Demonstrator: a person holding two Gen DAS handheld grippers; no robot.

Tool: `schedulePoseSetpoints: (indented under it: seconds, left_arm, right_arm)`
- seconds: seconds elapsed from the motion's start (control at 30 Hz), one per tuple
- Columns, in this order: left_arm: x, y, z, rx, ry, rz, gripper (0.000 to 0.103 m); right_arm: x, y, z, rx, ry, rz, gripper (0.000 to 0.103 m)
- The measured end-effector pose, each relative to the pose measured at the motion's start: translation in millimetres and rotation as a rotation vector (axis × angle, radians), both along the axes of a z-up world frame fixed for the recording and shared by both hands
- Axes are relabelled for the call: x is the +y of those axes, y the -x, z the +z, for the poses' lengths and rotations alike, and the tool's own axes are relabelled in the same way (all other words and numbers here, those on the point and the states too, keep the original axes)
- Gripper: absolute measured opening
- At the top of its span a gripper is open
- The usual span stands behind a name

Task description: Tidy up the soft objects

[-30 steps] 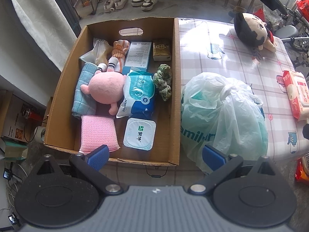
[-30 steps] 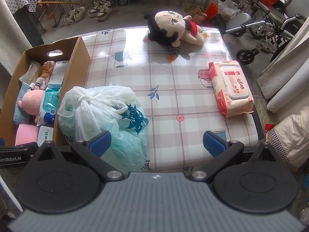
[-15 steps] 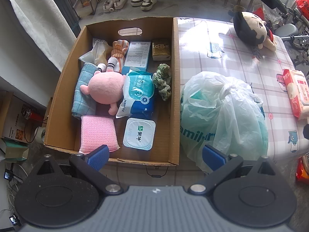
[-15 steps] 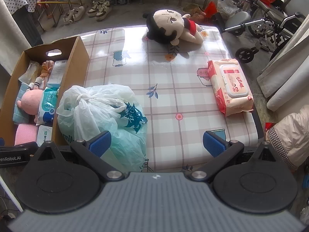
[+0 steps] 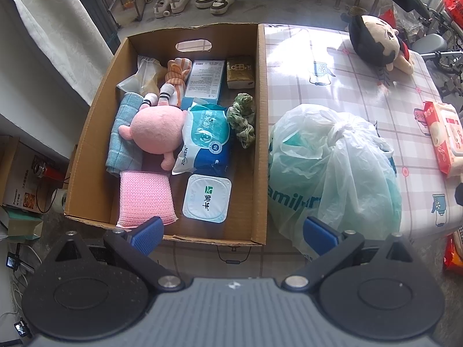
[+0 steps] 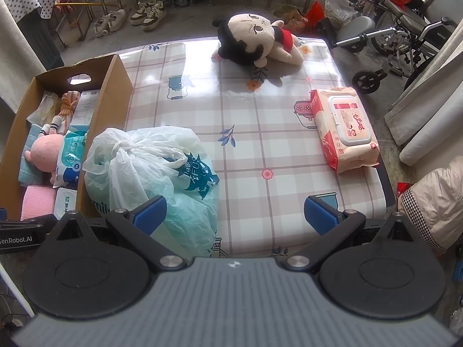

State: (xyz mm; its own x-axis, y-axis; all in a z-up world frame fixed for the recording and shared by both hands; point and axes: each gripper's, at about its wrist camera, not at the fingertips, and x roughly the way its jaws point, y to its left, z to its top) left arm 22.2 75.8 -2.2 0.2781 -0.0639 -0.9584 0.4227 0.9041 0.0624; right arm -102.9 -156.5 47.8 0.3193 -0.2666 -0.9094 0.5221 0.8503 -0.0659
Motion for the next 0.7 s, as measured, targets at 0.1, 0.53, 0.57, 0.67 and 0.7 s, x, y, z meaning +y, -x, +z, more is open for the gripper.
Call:
schedulePoseSetpoints:
  seconds: [0.1, 0.53, 0.57, 0.67, 0.7]
  left_arm:
    - [-0.1, -0.1, 0.2, -0.001, 0.000, 0.001, 0.103]
    - [-2.2, -2.8, 1.3, -0.002, -0.005, -0.003, 0.103]
    - [-2.1, -2.7, 1.1, -0.003, -0.006, -0.003, 0.103]
    - [-1.9, -2.4, 0.8, -0.002, -0.005, -0.004, 0.103]
    - [-2.1, -2.2, 0.7, -0.003, -0.006, -0.003, 0.103]
  right_arm:
    - [-0.2, -0.1, 0.0, 0.001, -0.001, 0.001, 0.102]
    - [-1.2, -0.2, -0.3, 0.001, -0.001, 0.000, 0.102]
    - [-1.3, -0.2, -0.3, 0.001, -0.001, 0.000, 0.102]
    - [-1.4, -0.2, -0.3, 0.001, -0.001, 0.001, 0.102]
    - [-1.4, -0.2, -0.3, 0.001, -0.001, 0.000, 0.102]
